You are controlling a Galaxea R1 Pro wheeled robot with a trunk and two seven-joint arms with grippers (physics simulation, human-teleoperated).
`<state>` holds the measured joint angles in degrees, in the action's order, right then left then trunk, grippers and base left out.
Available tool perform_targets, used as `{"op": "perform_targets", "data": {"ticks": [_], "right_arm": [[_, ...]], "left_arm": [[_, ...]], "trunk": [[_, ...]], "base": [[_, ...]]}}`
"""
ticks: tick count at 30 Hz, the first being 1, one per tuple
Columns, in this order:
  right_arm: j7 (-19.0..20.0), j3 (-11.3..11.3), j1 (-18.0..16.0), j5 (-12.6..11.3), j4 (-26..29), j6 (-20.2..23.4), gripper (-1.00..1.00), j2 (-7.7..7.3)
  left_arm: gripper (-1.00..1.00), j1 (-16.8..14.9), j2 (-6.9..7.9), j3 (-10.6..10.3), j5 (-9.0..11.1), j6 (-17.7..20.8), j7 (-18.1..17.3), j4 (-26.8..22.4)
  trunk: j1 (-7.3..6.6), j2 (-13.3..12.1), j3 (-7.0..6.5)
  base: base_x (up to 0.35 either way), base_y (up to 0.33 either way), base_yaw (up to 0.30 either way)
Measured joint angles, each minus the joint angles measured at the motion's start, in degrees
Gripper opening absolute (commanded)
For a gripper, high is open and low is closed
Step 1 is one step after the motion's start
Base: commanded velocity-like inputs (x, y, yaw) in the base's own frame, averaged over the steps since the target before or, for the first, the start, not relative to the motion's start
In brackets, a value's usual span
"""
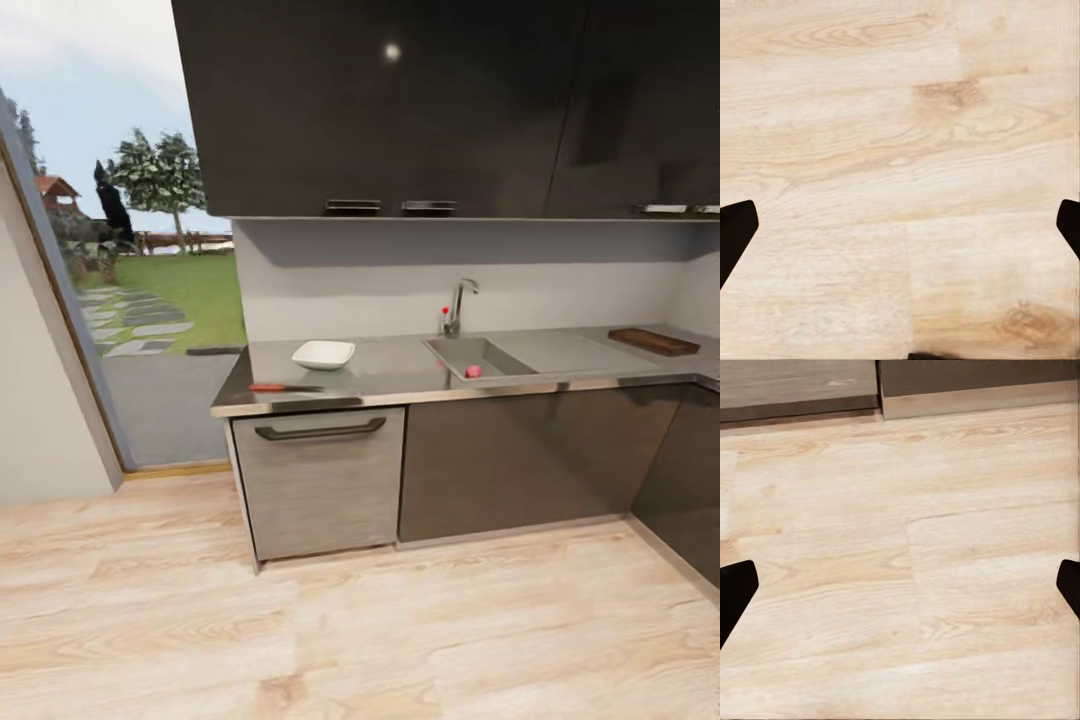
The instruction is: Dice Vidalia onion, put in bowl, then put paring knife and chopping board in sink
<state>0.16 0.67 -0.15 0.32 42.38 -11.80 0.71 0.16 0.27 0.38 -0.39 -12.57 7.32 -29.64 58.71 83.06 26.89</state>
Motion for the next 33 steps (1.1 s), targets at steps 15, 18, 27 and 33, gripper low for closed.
{"op": "perform_targets", "data": {"ticks": [15,18,27,33], "right_arm": [[0.0,0.0,0.0,0.0,0.0,0.0,1.00,0.00],[0.0,0.0,0.0,0.0,-0.1,0.0,1.00,-0.01],[0.0,0.0,0.0,0.0,-0.3,0.0,1.00,0.00],[0.0,0.0,0.0,0.0,-0.6,0.0,1.00,0.00]], "left_arm": [[1.00,0.0,0.01,0.1,0.1,0.0,0.0,0.0],[1.00,0.0,0.04,0.1,0.1,0.0,0.0,0.0],[1.00,0.0,0.10,0.0,0.1,0.0,0.0,0.0],[1.00,0.0,0.12,0.1,0.2,0.0,0.0,0.4]], "trunk": [[0.00,0.0,1.17],[0.01,0.0,1.45],[0.00,0.0,2.23],[0.00,0.0,2.68]], "base": [[0.206,-0.182,0.000],[0.046,-0.012,0.000],[0.089,-0.090,0.103],[0.218,-0.216,0.191]]}}
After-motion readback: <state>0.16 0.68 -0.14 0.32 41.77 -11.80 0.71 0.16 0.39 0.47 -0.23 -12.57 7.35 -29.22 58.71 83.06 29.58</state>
